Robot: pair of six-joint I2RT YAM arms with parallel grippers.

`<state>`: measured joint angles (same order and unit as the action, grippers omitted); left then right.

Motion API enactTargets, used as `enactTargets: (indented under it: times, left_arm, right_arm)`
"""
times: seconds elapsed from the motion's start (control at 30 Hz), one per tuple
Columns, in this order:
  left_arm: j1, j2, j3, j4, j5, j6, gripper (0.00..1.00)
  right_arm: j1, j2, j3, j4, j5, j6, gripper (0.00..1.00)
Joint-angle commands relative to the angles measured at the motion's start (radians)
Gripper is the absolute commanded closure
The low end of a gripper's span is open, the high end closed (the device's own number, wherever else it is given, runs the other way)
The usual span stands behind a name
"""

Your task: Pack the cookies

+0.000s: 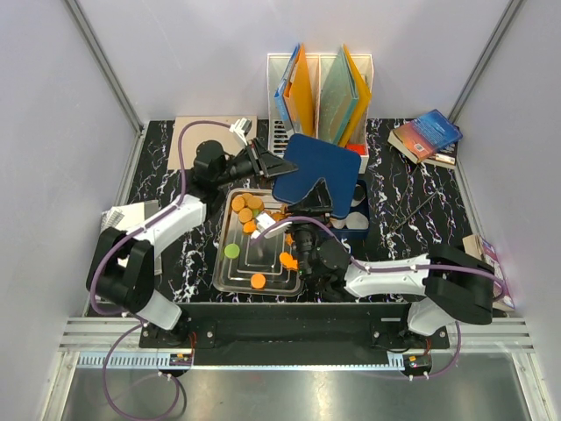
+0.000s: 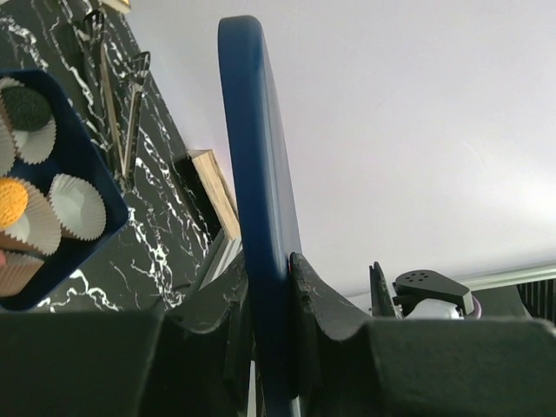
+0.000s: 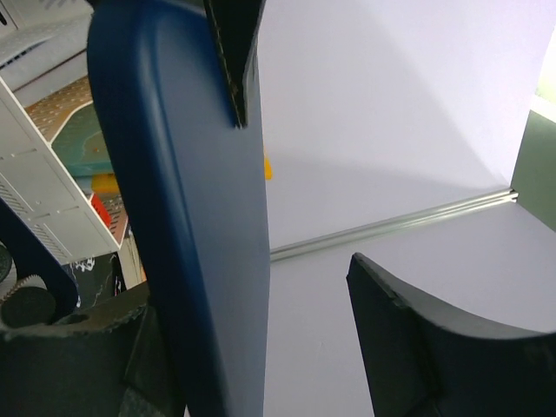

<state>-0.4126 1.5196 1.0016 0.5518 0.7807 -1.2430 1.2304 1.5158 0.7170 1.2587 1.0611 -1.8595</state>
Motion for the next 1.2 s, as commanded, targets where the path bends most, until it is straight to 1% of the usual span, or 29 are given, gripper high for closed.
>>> enactTargets:
  times: [0.0, 0.13, 0.27, 0.4, 0.53, 0.73, 0.87, 0.93, 1.0, 1.03, 1.07, 1.13, 1.17]
  left_arm:
    - [0.054, 0.048, 0.069, 0.103, -0.032, 0.004, 1.0]
    - [0.084, 0.073, 0.107, 0.154, -0.037, -0.067, 1.0]
    - [0.116, 0.085, 0.17, 0.139, -0.038, -0.07, 1.0]
    - [0.158, 0.07, 0.18, 0.131, -0.041, -0.069, 1.0]
    - [0.207, 0.034, 0.146, 0.126, -0.046, -0.065, 1.0]
    - [0.216, -0.018, 0.072, 0.097, -0.038, -0.013, 1.0]
    - [0.215, -0.038, 0.003, 0.161, -0.035, -0.052, 1.0]
    - [0.21, -0.051, -0.052, 0.215, -0.032, -0.082, 1.0]
    - [0.206, -0.061, -0.092, 0.249, -0.032, -0.107, 1.0]
    - [0.198, -0.065, -0.124, 0.27, -0.031, -0.108, 1.0]
    - [0.192, -0.073, -0.139, 0.278, -0.029, -0.108, 1.0]
    - [0.175, -0.079, -0.181, 0.293, -0.031, -0.105, 1.0]
    - [0.167, -0.081, -0.19, 0.296, -0.031, -0.102, 1.0]
  right_arm:
    - [0.026, -0.104, -0.017, 0.303, 0.077, -0.029, 0.29]
    - [0.03, -0.154, -0.054, 0.301, 0.105, -0.044, 0.28]
    - [0.03, -0.201, -0.073, 0.301, 0.148, -0.043, 0.27]
    - [0.032, -0.255, -0.106, 0.303, 0.191, -0.024, 0.27]
    - [0.032, -0.341, -0.14, 0.301, 0.259, 0.037, 0.27]
    - [0.032, -0.456, -0.194, 0.3, 0.348, 0.103, 0.27]
    - [0.029, -0.512, -0.179, 0.301, 0.373, 0.169, 0.27]
    - [0.026, -0.535, -0.166, 0.304, 0.39, 0.236, 0.3]
    - [0.02, -0.552, -0.16, 0.311, 0.408, 0.348, 0.32]
    - [0.014, -0.578, -0.162, 0.312, 0.43, 0.393, 0.34]
    - [0.014, -0.592, -0.162, 0.315, 0.444, 0.478, 0.38]
    - [0.014, -0.621, -0.159, 0.315, 0.482, 0.554, 0.41]
    - [0.015, -0.621, -0.142, 0.315, 0.497, 0.616, 0.43]
